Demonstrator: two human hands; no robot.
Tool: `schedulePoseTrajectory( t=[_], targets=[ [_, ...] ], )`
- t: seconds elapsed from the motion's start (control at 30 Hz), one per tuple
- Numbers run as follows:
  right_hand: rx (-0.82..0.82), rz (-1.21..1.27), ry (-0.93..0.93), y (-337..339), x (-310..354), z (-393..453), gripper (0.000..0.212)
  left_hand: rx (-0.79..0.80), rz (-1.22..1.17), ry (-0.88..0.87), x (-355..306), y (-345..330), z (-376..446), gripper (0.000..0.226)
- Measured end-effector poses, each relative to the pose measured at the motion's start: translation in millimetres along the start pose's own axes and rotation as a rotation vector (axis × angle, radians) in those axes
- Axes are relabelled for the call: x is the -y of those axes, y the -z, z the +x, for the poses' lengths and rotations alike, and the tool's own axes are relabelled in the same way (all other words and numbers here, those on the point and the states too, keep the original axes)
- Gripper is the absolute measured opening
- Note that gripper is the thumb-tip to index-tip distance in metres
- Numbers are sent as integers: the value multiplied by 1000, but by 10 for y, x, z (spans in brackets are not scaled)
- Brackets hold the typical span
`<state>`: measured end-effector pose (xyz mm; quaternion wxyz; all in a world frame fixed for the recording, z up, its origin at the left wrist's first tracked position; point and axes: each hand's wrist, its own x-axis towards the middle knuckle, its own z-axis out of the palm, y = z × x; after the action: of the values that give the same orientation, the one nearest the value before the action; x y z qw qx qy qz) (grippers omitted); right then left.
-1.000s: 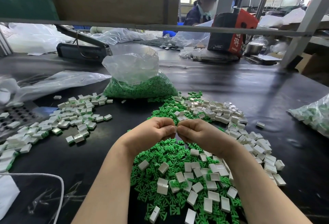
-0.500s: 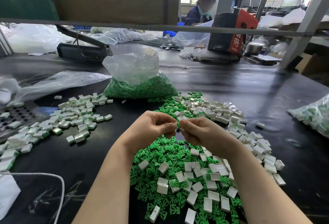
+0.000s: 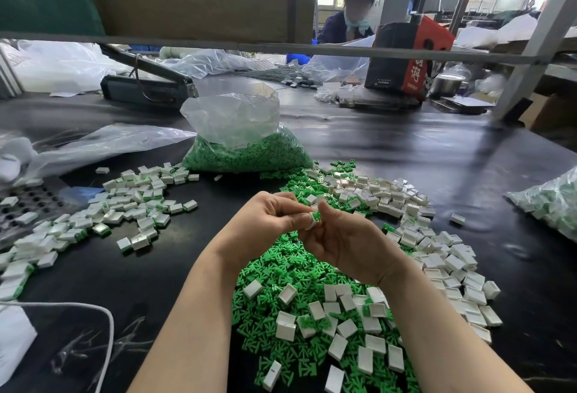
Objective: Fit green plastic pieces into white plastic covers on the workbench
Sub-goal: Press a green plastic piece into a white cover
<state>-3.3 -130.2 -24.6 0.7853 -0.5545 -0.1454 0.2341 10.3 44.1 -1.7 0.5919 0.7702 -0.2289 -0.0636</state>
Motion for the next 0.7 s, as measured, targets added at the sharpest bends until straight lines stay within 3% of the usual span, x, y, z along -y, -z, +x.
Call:
schedulePoseTrajectory(
  t=[0.7],
  targets=[
    [16,74,26,-13,-9,12,39,-6,-25,-16,-18,-20,-4,12]
  ],
)
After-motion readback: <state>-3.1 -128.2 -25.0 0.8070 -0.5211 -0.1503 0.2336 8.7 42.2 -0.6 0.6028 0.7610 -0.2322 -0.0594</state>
